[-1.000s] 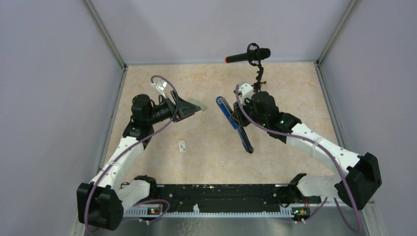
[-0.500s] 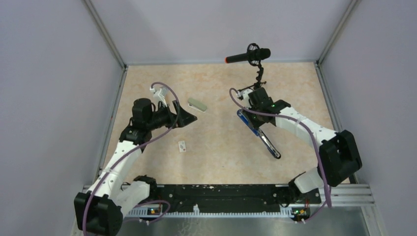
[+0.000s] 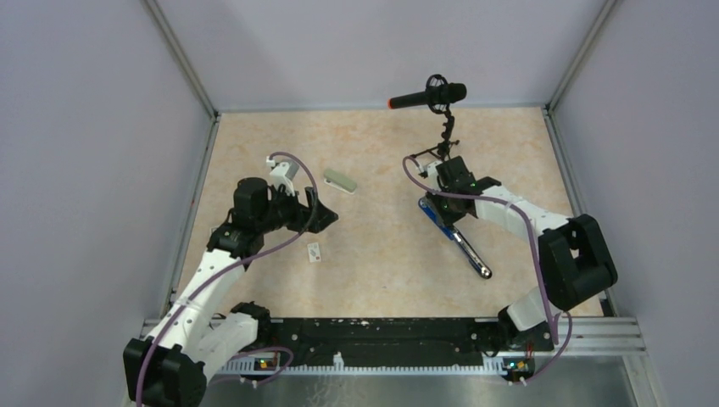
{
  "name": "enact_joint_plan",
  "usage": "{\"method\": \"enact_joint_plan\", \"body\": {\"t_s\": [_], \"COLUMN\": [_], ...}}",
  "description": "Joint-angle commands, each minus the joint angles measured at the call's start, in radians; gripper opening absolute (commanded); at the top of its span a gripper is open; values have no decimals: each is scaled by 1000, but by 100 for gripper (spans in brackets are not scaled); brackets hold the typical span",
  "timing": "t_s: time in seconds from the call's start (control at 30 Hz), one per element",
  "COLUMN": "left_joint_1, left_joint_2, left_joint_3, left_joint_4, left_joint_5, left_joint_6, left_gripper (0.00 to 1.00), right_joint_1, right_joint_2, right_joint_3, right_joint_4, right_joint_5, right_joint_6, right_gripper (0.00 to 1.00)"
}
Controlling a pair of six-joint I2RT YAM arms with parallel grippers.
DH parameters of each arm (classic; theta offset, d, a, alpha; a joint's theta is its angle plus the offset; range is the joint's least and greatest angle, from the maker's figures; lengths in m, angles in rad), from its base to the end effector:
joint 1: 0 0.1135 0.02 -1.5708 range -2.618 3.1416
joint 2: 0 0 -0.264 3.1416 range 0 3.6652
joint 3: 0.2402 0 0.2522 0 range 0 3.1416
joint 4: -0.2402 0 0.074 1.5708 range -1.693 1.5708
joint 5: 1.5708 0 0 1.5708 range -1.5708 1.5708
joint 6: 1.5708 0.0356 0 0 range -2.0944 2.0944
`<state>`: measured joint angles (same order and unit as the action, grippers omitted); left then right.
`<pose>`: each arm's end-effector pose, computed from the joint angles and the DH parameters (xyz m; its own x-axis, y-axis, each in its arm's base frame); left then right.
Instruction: Load the staples into the stapler
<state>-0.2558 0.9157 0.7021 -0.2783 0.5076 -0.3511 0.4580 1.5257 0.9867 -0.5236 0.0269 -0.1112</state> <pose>0.1929 -0.0683 0.2799 -0.6477 -0.1413 -0.7487 0.4397 0.7332 -0.5187 0.2717 0.1329 0.2073 -0.7310 -0.4840 -0.4810 -0.5145 0.8540 -0.0774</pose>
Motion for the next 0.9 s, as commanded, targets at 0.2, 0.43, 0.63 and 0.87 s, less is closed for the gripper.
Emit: {"method": "enact_joint_plan", "body": {"t_s": [0.2,0.43,0.63,0.87], "left_joint_1": [-13,-13,-13,-13], "left_joint_2": [-25,-46,-78,-130], "left_joint_3": [3,13,51,57], "left_joint_4": [5,-16,-92,-111], "left_joint_5": [-26,-75,-280,-343], "left_joint_6": [41,44,40,38], "left_gripper": [99,99,99,99], "right_joint_1": [-13,-12,-4,64], "right_joint_2": [11,-67,-110,-46], "right_joint_3": [-18,18,55,96], "right_joint_4": [109,81,172,414], "right_joint_5": [-22,-23,-125,-146], "right_joint_6": [29,78,204,211], "right_gripper": [30,57,70,68]}}
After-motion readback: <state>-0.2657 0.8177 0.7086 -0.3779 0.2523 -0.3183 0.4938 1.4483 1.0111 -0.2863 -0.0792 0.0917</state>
